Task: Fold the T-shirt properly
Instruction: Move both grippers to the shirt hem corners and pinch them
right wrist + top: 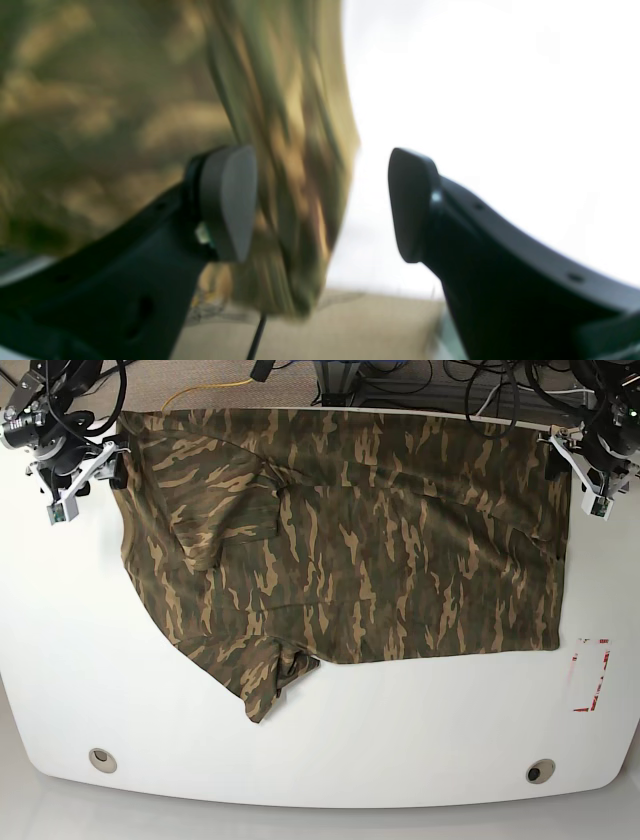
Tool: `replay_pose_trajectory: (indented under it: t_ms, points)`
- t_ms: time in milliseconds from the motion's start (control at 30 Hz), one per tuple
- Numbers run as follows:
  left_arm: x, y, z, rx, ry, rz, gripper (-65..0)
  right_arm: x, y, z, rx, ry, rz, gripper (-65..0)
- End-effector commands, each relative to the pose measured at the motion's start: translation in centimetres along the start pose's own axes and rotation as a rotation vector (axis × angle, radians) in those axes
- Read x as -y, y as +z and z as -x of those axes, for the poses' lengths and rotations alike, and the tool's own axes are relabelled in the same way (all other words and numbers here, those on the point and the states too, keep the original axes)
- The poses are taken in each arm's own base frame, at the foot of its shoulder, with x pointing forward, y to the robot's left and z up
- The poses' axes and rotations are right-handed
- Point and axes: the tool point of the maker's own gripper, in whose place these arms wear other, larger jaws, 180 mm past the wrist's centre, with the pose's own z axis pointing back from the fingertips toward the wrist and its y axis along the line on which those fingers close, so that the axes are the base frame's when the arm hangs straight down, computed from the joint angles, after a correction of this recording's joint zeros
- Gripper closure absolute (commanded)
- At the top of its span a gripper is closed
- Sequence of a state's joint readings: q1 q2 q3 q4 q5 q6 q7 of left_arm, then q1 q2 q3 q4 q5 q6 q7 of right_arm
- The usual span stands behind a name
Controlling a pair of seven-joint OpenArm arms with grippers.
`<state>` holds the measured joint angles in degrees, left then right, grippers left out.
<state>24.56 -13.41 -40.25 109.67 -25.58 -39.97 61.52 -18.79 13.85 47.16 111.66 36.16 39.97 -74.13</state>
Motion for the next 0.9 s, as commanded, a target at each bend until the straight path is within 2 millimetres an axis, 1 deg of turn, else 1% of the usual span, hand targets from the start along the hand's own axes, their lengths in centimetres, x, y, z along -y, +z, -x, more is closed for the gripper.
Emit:
replay_pose_trajectory:
  t_ms: [0, 33, 67, 100, 133, 200, 267, 300, 333, 367, 400, 433, 500, 600, 700, 733, 800, 867]
  points:
    - [-0.9, 0.7, -1.3, 0.048, -0.007, -0.023, -37.9, 1.1, 0.3, -2.8, 0.05, 0.025, 0.037, -40.1]
    - [-1.1, 0.8, -1.6, 0.057, -0.004, -0.031, -37.9, 1.2, 0.1, -3.3, 0.055, 0.021, 0.04, -40.1]
    - [-1.5, 0.8, -2.4, 0.078, -0.001, -0.042, -37.9, 1.5, -0.1, -4.0, 0.066, 0.017, 0.045, -40.1]
    - [-1.9, 0.7, -3.7, 0.111, 0.003, -0.052, -37.9, 1.5, -0.7, -5.4, 0.088, 0.013, 0.038, -40.1]
    - [-2.3, 0.7, -4.6, 0.135, 0.004, -0.062, -37.9, 1.3, -1.4, -6.3, 0.094, 0.02, 0.023, -40.1]
    - [-3.0, 0.7, -5.5, 0.145, -0.004, -0.094, -37.9, 0.8, -2.7, -7.4, 0.087, 0.033, -0.001, -40.1]
    - [-4.2, 0.7, -6.4, 0.143, -0.021, -0.148, -37.9, 0.8, -3.8, -8.8, 0.083, 0.038, -0.002, -40.1]
    - [-4.6, 0.8, -7.1, 0.152, -0.026, -0.169, -37.9, 0.8, -4.2, -9.5, 0.084, 0.037, -0.001, -40.1]
    - [-5.1, 0.7, -8.3, 0.166, -0.038, -0.192, -37.9, 0.9, -4.8, -10.1, 0.082, 0.03, -0.003, -40.1]
    - [-5.3, 0.6, -9.6, 0.177, -0.058, -0.21, -37.9, 0.9, -5.5, -10.9, 0.078, 0.029, -0.008, -40.1]
    - [-5.5, 0.2, -10.4, 0.173, -0.068, -0.224, -37.9, 0.9, -6.1, -11.8, 0.076, 0.031, -0.014, -40.1]
    - [-5.7, -0.1, -10.6, 0.163, -0.072, -0.236, -37.9, 0.9, -6.4, -12.4, 0.077, 0.033, -0.015, -40.1]
    - [-6.7, -1.1, -11.2, 0.144, -0.061, -0.253, -37.9, 0.7, -7.2, -14.1, 0.1, 0.035, -0.028, -40.1]
    - [-8.7, -3.6, -13.1, 0.133, 0.027, -0.241, -37.9, -0.3, -9.5, -16.9, 0.128, 0.034, -0.083, -40.1]
    - [-9.3, -5.7, -14.7, 0.169, 0.08, -0.196, -37.8, -0.7, -11.5, -18.1, 0.128, 0.012, -0.125, -40.1]
    - [-9.5, -6.4, -15.5, 0.198, 0.092, -0.183, -37.8, -1.0, -12.4, -18.6, 0.143, -0.009, -0.148, -40.1]
    - [-9.7, -7.6, -15.9, 0.21, 0.102, -0.168, -37.8, -1.1, -13.4, -19.6, 0.169, -0.038, -0.171, -40.1]
    - [-9.8, -8.8, -16.8, 0.222, 0.1, -0.141, -37.8, -1.4, -15.0, -20.6, 0.182, -0.077, -0.201, -40.1]
